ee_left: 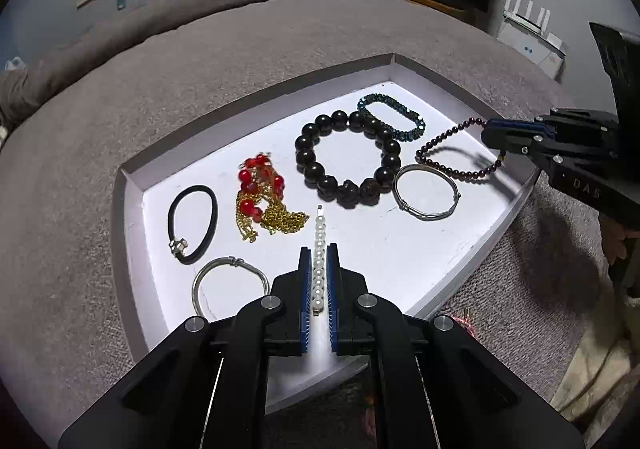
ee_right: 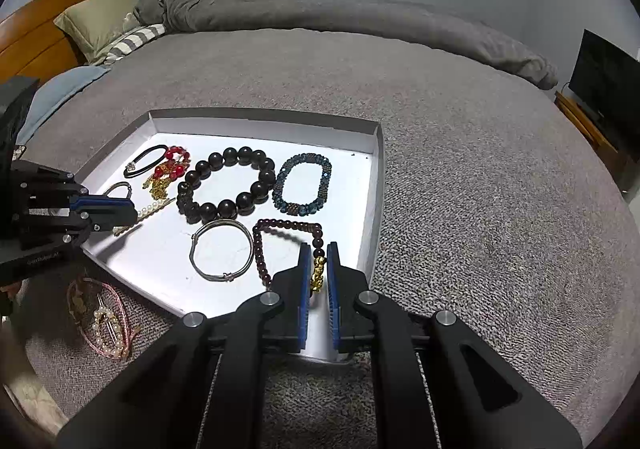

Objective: Organize jewelry
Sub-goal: 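Withdraw both tools from the tray toward the pink and pearl bracelets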

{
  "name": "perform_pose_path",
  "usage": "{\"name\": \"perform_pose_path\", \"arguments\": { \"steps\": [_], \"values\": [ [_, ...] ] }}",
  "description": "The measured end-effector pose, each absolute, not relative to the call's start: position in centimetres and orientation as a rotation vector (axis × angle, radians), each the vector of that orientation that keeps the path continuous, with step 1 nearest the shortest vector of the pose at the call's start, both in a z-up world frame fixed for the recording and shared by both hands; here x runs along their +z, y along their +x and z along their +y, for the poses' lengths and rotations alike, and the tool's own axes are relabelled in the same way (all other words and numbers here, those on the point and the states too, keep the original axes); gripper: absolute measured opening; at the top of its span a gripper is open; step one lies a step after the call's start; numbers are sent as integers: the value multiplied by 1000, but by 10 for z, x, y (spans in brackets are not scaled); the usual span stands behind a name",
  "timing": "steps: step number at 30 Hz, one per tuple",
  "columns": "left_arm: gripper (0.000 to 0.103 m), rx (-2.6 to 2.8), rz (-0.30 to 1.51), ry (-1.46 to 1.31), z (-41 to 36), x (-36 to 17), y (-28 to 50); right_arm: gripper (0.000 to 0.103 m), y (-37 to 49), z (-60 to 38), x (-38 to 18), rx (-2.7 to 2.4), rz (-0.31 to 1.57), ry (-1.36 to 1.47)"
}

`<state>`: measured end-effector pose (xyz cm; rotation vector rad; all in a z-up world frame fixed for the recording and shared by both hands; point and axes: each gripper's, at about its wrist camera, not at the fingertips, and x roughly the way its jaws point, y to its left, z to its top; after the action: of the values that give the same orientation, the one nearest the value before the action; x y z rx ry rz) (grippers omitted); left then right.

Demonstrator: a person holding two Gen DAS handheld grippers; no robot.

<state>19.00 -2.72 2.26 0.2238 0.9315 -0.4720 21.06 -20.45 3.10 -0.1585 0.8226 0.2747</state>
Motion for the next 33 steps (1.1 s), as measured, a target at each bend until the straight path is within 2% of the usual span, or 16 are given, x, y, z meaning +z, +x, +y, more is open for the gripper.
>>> {"name": "perform_pose_path", "arguments": {
  "steps": [2,4,8,10,14,16,22,27,29,30,33],
  "values": [
    [13,-459,925,224,-26,24,189,9,210,-204,31,275,823,-156],
    [27,-454,914,222,-24,26,187,14,210,-205,32,271,818,-152],
    [29,-445,898,236,-24,30,182,17,207,-207,36,272,803,-144],
    [33,-439,890,233,-23,32,179,27,204,-207,39,275,790,-142],
    [40,-421,869,219,-18,40,172,37,197,-205,46,278,765,-141],
    [51,-399,856,229,-16,43,166,46,193,-205,48,278,757,-139],
    [62,-367,841,230,-9,49,154,58,185,-203,51,288,751,-119],
    [63,-349,827,227,-4,56,143,68,175,-202,57,291,743,-110],
    [71,-331,816,232,-1,60,139,71,172,-201,58,290,740,-108],
    [78,-318,806,237,0,61,136,75,171,-201,59,290,737,-105],
    [78,-302,795,236,5,65,130,80,166,-202,61,291,731,-95]
  ]
}}
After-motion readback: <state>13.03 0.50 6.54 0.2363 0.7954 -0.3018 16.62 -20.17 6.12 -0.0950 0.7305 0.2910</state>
